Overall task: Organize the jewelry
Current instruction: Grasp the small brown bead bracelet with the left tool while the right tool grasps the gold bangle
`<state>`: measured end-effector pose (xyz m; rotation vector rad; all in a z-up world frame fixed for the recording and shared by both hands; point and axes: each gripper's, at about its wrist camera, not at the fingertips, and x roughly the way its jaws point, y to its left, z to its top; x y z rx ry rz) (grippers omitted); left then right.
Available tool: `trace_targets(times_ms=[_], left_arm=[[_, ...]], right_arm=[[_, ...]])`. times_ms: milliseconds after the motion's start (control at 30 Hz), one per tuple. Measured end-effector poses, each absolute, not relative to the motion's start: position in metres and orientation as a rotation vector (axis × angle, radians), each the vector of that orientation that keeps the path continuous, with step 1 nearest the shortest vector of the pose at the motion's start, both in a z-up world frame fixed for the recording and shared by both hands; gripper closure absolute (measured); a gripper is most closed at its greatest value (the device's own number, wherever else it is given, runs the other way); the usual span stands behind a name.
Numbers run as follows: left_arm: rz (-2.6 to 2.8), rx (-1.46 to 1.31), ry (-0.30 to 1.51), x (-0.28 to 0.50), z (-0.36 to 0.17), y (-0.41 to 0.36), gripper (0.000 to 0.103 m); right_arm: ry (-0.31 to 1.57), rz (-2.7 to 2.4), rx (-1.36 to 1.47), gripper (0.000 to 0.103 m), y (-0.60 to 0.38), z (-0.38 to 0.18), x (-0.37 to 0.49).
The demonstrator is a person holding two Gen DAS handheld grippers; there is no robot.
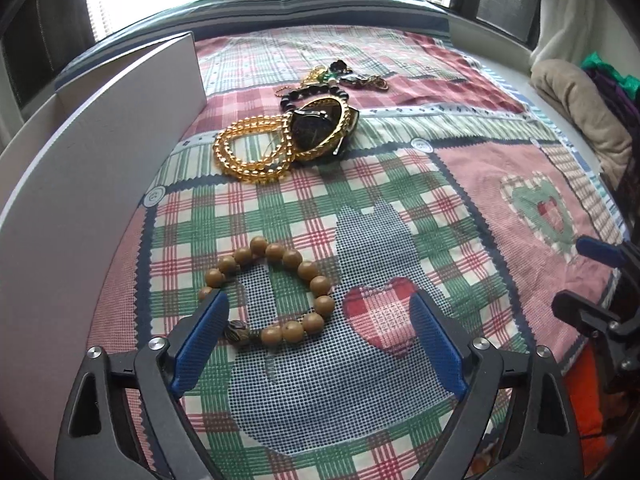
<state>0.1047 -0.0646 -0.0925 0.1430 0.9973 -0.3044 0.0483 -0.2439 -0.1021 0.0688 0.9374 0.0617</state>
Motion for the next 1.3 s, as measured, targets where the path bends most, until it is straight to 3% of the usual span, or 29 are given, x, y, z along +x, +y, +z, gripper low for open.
trace_targets(times_ms=[167, 233, 267, 300, 333, 500, 667, 833, 900, 1300], left_arm=[[-0.273, 0.143, 1.002, 0.110, -0.103, -0.066, 0.031], [-0.277, 0.141, 0.993, 0.110, -0.101, -0.066, 0.062], [-0.278, 0.143, 0.992, 0.110, -0.100, -0.065, 0.069], [-0.282, 0.138, 0.995, 0.111, -0.099, -0.064, 0.084], [-0.291, 0.123, 1.002, 0.112, -0.099, -0.061, 0.093], [-0.305, 0.042, 1.024, 0.109, -0.098, -0.043, 0.093], [-0.307, -0.006, 1.033, 0.106, -0.098, -0.034, 0.093], [-0.306, -0.069, 1.045, 0.107, -0.098, -0.021, 0.093], [-0.299, -0.090, 1.048, 0.105, -0.098, -0.014, 0.093], [-0.321, -0.244, 1.042, 0.100, -0.089, 0.010, 0.094]], right_arm=[[0.847, 0.118, 0.071, 0.001, -0.248, -0.069, 0.066], [0.829, 0.141, 0.098, 0.011, -0.252, -0.059, 0.082], [0.827, 0.164, 0.126, 0.022, -0.253, -0.055, 0.092], [0.830, 0.196, 0.166, 0.031, -0.255, -0.052, 0.105], [0.843, 0.231, 0.217, 0.033, -0.256, -0.050, 0.118], [0.923, 0.286, 0.381, 0.063, -0.252, -0.060, 0.185], [0.996, 0.383, 0.512, 0.066, -0.230, -0.079, 0.240], [1.092, 0.394, 0.373, 0.066, -0.188, -0.094, 0.277], [1.088, 0.367, 0.331, 0.094, -0.182, -0.094, 0.280], [0.940, 0.535, 0.510, 0.095, -0.216, -0.041, 0.214]])
